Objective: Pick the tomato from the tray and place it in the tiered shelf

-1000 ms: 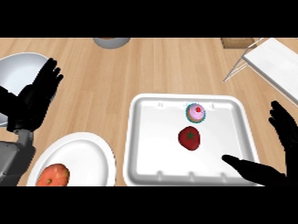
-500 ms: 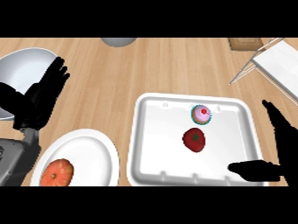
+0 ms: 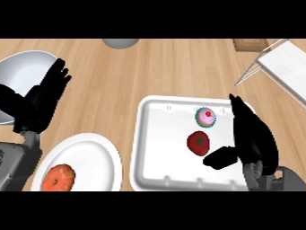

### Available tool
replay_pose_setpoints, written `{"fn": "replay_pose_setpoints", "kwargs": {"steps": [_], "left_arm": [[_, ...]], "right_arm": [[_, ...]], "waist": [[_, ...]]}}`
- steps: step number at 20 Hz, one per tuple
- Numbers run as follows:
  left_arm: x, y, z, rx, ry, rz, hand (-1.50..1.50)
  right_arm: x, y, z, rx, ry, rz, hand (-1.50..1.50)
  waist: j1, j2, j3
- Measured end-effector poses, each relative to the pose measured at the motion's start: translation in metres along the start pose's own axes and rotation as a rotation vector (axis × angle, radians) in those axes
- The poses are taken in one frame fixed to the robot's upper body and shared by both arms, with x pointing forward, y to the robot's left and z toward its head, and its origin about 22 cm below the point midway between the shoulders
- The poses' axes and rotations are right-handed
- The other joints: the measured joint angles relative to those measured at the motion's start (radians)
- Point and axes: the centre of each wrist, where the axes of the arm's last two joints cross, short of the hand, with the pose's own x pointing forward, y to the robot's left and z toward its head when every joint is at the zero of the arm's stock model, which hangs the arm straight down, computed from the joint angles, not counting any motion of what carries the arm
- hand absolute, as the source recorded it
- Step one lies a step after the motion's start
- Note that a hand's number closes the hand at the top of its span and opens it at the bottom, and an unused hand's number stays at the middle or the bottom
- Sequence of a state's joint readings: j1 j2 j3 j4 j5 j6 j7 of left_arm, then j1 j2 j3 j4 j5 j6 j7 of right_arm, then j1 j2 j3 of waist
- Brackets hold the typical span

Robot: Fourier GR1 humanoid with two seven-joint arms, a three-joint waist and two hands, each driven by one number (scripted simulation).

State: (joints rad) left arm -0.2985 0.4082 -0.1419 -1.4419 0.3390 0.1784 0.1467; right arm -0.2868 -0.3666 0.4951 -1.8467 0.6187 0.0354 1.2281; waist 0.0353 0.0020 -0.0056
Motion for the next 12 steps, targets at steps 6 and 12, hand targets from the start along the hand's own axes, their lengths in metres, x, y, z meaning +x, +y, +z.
{"fn": "replay_pose_setpoints", "kwargs": {"steps": [6,12], "left_arm": [[-0.002,0.000,0.001,0.017,0.008,0.002,0.00],[-0.001,0.009,0.004,0.031,0.010,0.004,0.00]], "right_arm": [[0.019,0.022,-0.013,0.046,0.048,0.080,-1.50],[0.037,0.040,-0.017,0.079,0.069,0.117,-1.50]], "waist": [[-0.014,-0.003,0.001],[-0.026,-0.005,0.002]]}}
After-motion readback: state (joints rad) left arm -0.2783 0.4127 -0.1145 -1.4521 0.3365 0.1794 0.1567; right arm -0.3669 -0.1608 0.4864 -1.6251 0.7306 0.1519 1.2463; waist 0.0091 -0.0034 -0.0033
